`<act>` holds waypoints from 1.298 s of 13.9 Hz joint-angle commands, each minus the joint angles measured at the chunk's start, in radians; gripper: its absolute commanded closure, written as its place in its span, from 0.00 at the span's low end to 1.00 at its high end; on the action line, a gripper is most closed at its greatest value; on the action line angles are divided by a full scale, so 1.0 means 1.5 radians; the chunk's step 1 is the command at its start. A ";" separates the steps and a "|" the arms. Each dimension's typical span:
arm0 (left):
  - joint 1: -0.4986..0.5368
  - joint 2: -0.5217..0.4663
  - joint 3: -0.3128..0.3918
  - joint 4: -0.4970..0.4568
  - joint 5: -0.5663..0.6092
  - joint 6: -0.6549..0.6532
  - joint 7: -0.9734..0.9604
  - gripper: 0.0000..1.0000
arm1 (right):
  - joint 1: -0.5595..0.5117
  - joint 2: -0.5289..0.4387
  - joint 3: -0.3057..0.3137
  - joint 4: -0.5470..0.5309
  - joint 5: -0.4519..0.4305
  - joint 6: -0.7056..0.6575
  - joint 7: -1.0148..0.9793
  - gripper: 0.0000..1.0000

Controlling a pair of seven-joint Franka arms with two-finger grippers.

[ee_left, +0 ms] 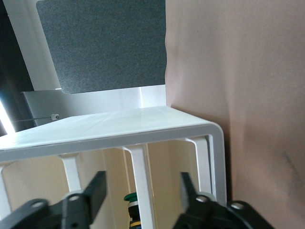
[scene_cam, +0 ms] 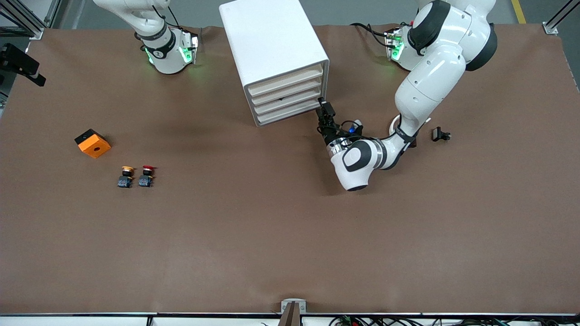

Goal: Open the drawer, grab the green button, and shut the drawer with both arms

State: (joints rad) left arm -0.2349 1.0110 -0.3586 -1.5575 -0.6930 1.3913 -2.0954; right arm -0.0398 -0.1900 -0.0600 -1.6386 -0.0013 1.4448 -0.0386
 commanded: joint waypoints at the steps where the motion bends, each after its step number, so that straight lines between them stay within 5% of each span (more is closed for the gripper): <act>1: -0.005 0.008 0.000 0.017 -0.019 -0.017 -0.022 0.46 | 0.000 0.015 0.002 0.005 0.005 -0.001 -0.001 0.00; 13: -0.041 0.016 0.000 0.007 -0.020 -0.022 -0.048 0.46 | 0.018 0.089 0.003 0.026 -0.001 0.007 -0.008 0.00; 18: -0.048 0.016 0.000 0.007 -0.020 -0.025 -0.057 0.83 | 0.007 0.174 0.001 0.048 0.003 0.010 -0.010 0.00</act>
State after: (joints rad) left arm -0.3038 1.0281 -0.3606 -1.5557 -0.6988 1.3716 -2.1579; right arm -0.0228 0.0297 -0.0552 -1.6126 -0.0011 1.4767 -0.0451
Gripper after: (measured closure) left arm 0.665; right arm 0.000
